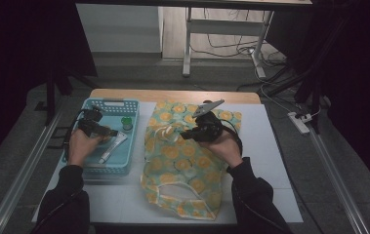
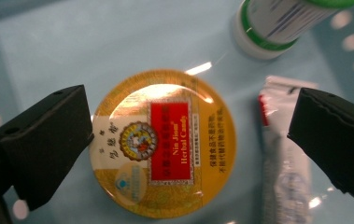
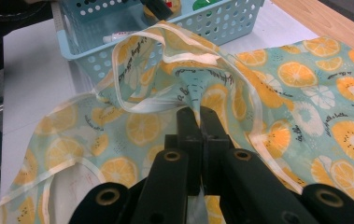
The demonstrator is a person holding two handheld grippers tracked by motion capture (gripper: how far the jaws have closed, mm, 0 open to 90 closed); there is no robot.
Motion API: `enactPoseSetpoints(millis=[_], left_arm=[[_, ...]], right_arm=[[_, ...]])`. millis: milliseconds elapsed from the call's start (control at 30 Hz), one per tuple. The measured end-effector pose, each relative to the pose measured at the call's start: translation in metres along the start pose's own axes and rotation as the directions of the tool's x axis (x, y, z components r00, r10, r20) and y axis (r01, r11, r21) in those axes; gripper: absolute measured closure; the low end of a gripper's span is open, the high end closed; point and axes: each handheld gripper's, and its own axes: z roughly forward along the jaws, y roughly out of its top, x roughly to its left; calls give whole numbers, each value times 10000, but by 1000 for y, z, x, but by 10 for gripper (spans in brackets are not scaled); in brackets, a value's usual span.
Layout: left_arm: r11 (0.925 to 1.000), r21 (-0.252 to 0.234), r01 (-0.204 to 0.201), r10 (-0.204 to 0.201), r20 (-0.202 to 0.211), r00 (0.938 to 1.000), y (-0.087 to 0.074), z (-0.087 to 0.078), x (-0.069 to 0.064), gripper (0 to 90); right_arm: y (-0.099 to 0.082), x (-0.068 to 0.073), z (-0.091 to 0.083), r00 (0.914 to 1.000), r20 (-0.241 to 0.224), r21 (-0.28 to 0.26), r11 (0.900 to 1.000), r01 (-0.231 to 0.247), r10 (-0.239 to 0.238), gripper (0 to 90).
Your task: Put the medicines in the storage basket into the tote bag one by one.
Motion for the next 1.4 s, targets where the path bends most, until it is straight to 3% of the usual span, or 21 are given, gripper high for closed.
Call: enactPoseSetpoints(millis=[300,500,667,967,1167,1400], left_arm=[[9982,598,19,18,-608,9981,3,6,-1,10],[9939,1033,388,-318,-691,9971,2,11,1,48],[9915,1109,679,-604,-697,9957,1,9,2,185],[9872,1215,1035,-972,-571,9936,2,7,2,202],[9932,613,989,-976,-242,9949,2,-2,2,202],[9979,47,644,-645,254,9976,2,-17,-5,203]], right_arm=[[0,0,0,10000,-30,-18,10000,15,-15,897],[0,0,0,10000,-29,-16,10000,34,-34,897],[0,0,-1,10000,-16,-25,10000,35,-35,897],[0,0,-2,10000,13,-88,10000,7,-7,897],[-1,-1,-2,10000,42,-94,10000,-14,14,897],[-1,-3,-2,9999,91,-140,9999,-59,60,897]])
